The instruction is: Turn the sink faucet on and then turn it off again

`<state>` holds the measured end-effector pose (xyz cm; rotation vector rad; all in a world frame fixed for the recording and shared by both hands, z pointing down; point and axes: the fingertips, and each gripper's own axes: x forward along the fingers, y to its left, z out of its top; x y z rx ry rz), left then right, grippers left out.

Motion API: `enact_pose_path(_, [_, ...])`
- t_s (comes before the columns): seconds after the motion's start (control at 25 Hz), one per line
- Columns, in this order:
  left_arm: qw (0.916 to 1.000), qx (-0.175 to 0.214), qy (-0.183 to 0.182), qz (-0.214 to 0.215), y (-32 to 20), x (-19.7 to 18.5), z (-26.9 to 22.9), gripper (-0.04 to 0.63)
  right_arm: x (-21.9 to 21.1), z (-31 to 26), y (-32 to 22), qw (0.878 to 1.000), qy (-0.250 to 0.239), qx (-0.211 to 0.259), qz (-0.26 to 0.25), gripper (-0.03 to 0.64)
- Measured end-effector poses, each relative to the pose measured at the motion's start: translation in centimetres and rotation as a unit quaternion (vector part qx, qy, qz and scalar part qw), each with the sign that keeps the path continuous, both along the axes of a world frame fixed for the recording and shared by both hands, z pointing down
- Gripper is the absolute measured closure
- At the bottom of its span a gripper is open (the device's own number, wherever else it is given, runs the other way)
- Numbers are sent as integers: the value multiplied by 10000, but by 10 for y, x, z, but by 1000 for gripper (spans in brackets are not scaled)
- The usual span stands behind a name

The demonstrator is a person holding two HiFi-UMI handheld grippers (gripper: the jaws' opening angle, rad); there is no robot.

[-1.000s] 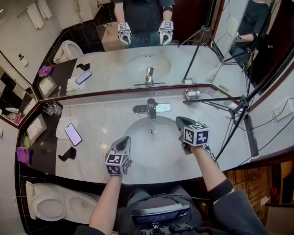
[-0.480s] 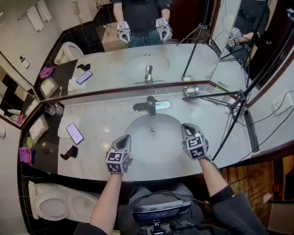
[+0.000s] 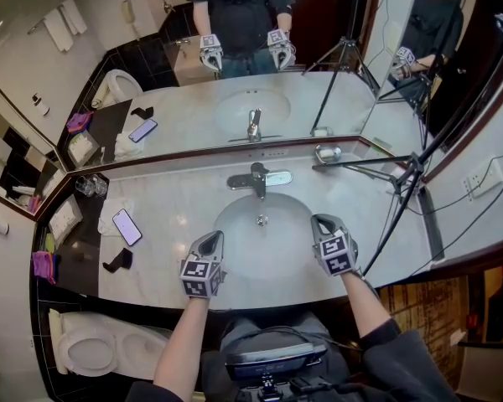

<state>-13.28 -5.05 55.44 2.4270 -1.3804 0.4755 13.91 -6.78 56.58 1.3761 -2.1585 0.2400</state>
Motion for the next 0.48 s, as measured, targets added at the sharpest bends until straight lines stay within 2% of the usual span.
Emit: enact_pose_path(0.48, [9999,-79,29,-62,-6,2,7,607,-9,16,-14,9991,294,45,-291,598])
